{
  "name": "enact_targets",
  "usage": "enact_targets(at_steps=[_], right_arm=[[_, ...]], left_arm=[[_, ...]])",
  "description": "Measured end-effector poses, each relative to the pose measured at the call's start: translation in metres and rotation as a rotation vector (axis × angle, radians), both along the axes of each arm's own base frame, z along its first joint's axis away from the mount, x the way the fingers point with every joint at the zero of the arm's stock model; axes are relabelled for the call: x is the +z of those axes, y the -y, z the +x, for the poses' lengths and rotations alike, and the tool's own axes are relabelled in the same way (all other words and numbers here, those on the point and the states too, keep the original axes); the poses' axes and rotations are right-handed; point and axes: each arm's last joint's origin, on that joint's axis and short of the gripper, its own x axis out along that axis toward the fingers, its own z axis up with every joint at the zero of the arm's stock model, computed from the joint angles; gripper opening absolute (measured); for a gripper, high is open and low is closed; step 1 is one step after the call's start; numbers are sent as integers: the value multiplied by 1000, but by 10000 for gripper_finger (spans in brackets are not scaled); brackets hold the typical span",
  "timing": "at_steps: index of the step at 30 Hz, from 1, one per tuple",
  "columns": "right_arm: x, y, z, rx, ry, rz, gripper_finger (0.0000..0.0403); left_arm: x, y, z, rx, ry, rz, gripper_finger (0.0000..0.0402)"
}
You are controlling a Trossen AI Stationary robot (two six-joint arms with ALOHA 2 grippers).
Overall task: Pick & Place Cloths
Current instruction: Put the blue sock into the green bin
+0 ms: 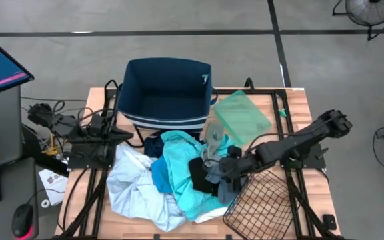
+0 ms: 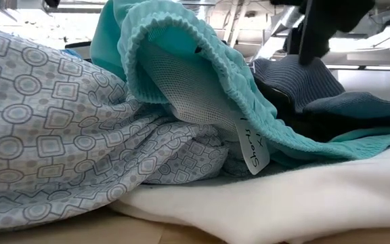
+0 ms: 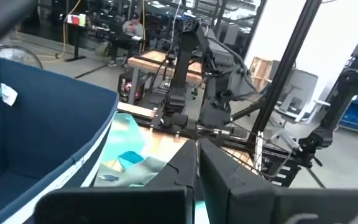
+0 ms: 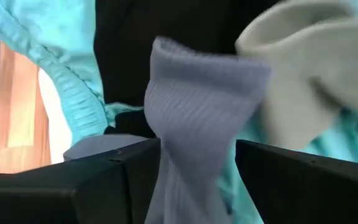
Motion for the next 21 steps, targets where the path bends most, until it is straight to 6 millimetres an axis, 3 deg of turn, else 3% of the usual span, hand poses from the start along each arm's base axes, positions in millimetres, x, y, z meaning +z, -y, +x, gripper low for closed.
enact_targets(at_steps=[3,5,8,11,14,18,21], right_arm=[[-10,-2,4,-36,-39,23,183],[-14,-3,5,-49,-61,36,143],[-13,-3,5,-69,-58,50,42],[-3,-2,3,-100,-36,74,14],[24,0,1,-111,29,88,5],[81,14,-7,-140,141,24,3],[125,35,-17,-223,255,-85,2]], left_arm=[[-6,-4,-6,0,20,-11,1],[-8,-6,-10,0,35,-20,1],[-11,-8,-14,1,52,-30,1],[-9,-11,-18,2,71,-27,1],[-9,-11,-19,2,76,-19,1],[-9,-11,-19,2,73,-16,1],[-9,-11,-19,2,72,-16,1]])
